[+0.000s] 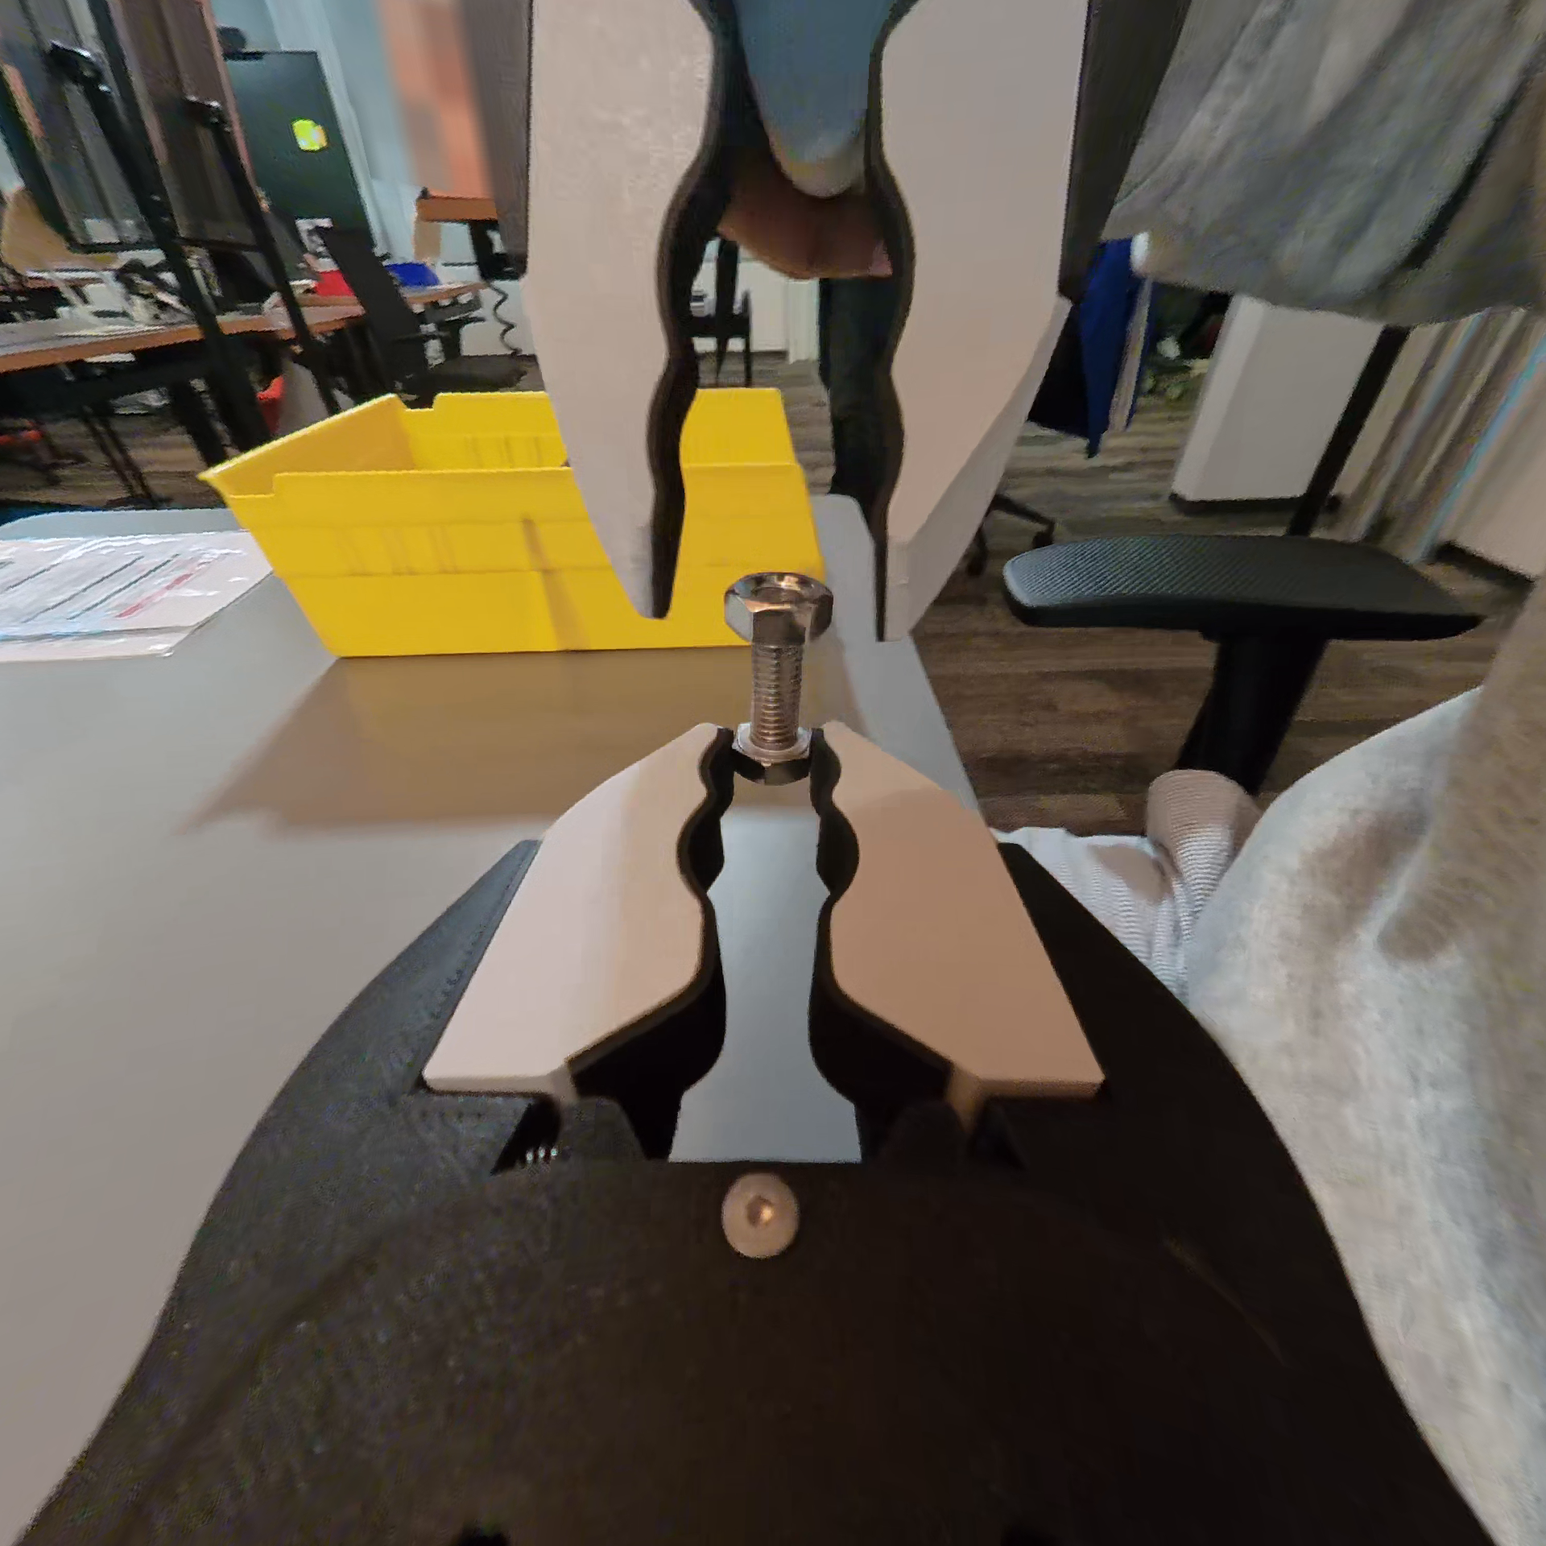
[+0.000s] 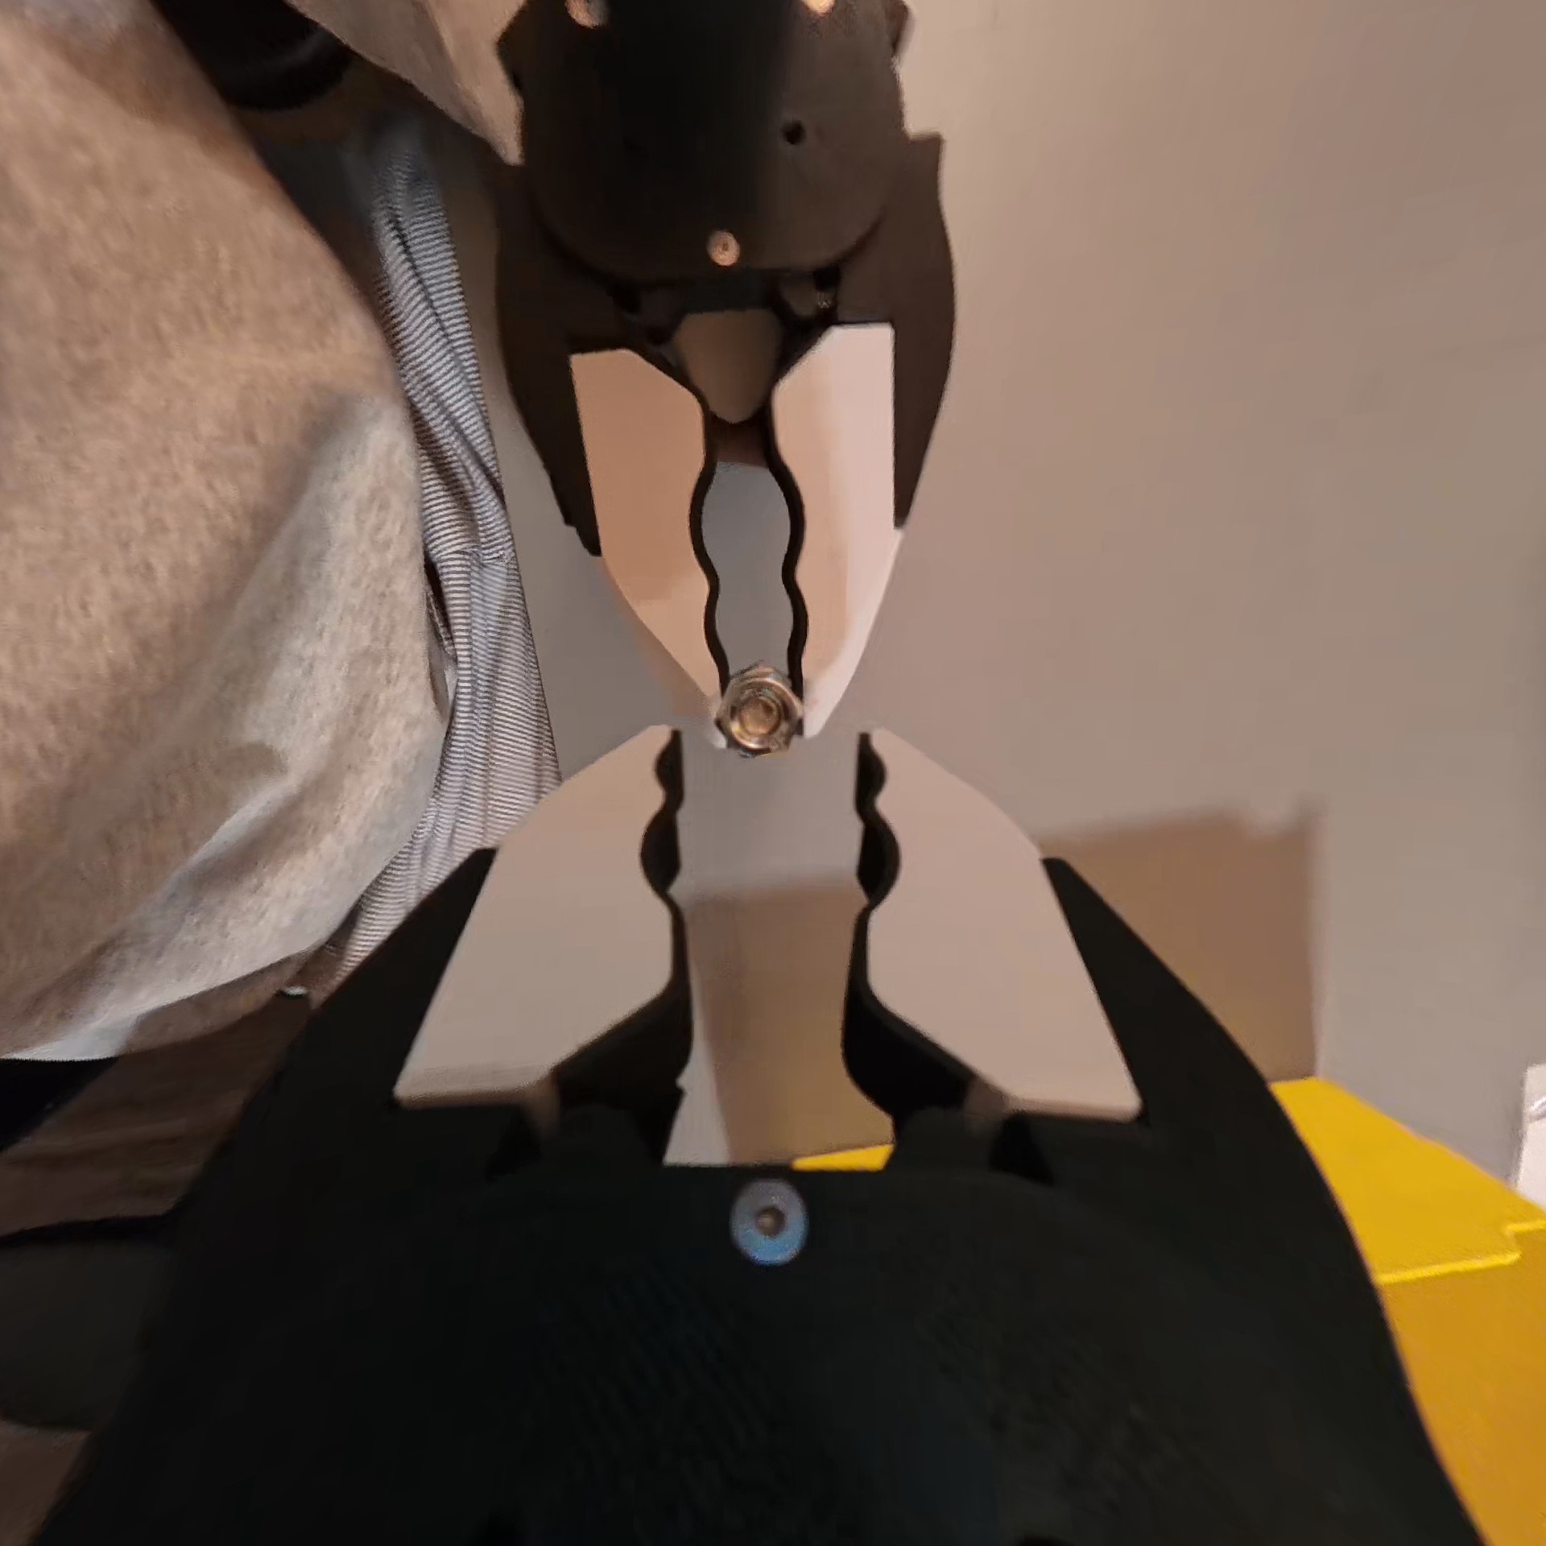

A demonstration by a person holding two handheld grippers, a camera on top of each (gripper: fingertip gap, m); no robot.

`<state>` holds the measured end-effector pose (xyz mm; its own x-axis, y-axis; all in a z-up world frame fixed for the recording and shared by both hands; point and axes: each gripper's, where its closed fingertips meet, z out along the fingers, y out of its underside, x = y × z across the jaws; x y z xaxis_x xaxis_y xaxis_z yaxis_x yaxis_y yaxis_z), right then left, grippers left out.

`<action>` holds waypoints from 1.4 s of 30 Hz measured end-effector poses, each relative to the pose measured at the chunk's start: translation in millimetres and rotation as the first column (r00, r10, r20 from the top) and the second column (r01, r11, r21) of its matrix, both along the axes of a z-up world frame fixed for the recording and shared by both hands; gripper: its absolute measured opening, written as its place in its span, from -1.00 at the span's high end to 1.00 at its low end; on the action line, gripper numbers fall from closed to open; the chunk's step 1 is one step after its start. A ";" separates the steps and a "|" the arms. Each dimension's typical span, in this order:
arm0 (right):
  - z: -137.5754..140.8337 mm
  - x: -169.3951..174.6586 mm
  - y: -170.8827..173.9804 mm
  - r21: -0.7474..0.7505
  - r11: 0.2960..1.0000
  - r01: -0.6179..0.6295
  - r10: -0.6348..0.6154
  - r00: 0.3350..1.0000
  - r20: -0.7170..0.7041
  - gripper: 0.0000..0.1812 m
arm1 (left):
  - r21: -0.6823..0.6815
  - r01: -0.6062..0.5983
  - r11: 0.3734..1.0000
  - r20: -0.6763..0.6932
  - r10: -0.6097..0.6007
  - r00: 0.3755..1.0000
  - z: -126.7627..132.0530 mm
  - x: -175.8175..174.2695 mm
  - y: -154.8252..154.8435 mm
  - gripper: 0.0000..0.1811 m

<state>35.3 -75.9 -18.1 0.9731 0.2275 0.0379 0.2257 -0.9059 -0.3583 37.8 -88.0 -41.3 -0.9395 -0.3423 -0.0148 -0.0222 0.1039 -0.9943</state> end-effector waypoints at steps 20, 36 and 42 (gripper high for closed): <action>-4.0 17.6 13.0 0.023 0.937 0.350 -0.347 0.935 -0.067 0.69 | 0.048 -0.141 0.989 -0.023 0.142 0.990 -7.0 18.9 9.6 0.80; 3.5 6.7 11.5 0.014 0.993 0.120 -0.120 0.992 0.026 0.80 | 0.000 -0.066 0.998 -0.042 0.066 0.997 -2.6 9.9 5.1 0.81; 9.0 -7.5 7.6 0.050 0.997 -0.056 0.057 0.998 -0.017 0.80 | -0.050 0.047 0.998 -0.052 -0.050 0.997 3.3 -6.4 -1.8 0.80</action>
<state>27.7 -68.3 -9.0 0.9594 0.2801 0.0325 0.2687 -0.8729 -0.4072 31.4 -89.8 -38.0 -0.9541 -0.2952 0.0510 -0.0710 0.0576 -0.9958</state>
